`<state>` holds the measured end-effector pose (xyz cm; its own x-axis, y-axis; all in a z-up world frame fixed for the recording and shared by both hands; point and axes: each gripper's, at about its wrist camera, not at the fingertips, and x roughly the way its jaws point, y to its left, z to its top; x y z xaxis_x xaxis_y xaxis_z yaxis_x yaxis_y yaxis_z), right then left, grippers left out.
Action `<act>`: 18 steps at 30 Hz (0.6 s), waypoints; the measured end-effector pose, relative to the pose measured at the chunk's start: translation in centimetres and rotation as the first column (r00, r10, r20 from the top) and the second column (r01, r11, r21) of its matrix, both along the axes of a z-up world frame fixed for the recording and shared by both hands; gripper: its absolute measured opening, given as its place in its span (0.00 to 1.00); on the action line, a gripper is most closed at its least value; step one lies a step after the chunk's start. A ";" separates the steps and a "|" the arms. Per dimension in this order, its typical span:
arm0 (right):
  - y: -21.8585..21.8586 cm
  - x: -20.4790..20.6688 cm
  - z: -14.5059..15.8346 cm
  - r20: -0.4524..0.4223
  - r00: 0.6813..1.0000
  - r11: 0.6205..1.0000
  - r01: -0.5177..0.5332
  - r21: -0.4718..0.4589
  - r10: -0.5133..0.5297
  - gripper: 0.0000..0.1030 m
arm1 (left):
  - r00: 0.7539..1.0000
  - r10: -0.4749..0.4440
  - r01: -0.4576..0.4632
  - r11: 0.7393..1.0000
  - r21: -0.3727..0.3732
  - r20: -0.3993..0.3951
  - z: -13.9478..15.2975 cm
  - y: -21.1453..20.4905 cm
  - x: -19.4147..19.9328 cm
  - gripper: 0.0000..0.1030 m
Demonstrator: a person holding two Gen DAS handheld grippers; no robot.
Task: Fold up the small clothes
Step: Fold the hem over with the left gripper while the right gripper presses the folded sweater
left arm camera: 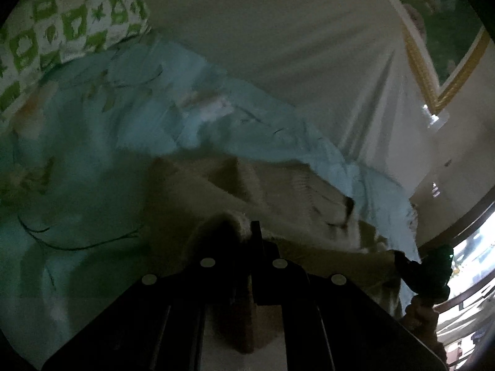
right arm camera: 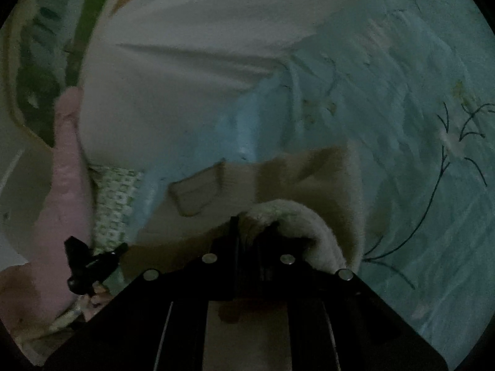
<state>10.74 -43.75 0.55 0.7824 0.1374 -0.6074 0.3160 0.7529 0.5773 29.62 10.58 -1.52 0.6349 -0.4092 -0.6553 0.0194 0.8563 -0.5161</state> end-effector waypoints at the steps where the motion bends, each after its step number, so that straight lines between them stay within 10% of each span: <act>1: -0.2 0.1 -0.2 -0.010 1.000 1.000 0.004 -0.001 -0.004 0.12 | 1.000 0.003 -0.003 1.000 0.003 -0.008 -0.5 0.1 0.4 0.05; 6: -0.7 0.8 -0.6 -0.051 0.999 1.000 0.015 -0.015 -0.015 0.14 | 1.000 -0.001 0.002 1.000 0.012 -0.031 -1.8 0.1 1.2 0.06; 8: -0.5 0.6 0.0 -0.064 0.998 1.000 0.020 -0.006 -0.020 0.24 | 0.999 -0.013 0.013 1.000 0.012 -0.032 -1.3 0.2 0.5 0.08; 10: -0.3 -0.3 1.0 -0.055 0.998 0.999 0.039 -0.019 -0.040 0.53 | 1.000 -0.021 0.022 0.999 0.029 -0.021 -0.3 0.3 -1.0 0.11; 13: 0.7 -2.1 3.0 -0.009 0.998 0.993 0.067 -0.100 -0.068 0.60 | 0.998 -0.054 0.053 0.998 0.042 0.013 1.3 0.1 -4.2 0.11; 18: 8.3 -1.7 3.8 0.007 0.967 0.955 -0.252 -0.159 0.256 0.60 | 0.955 -0.293 0.293 0.956 0.008 0.037 1.9 -6.3 -9.4 0.11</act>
<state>9.02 -35.46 4.36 0.7504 0.2392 -0.6162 0.0883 0.8875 0.4522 20.27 4.33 0.41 0.5114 -0.5794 -0.6346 0.2884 0.8114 -0.5083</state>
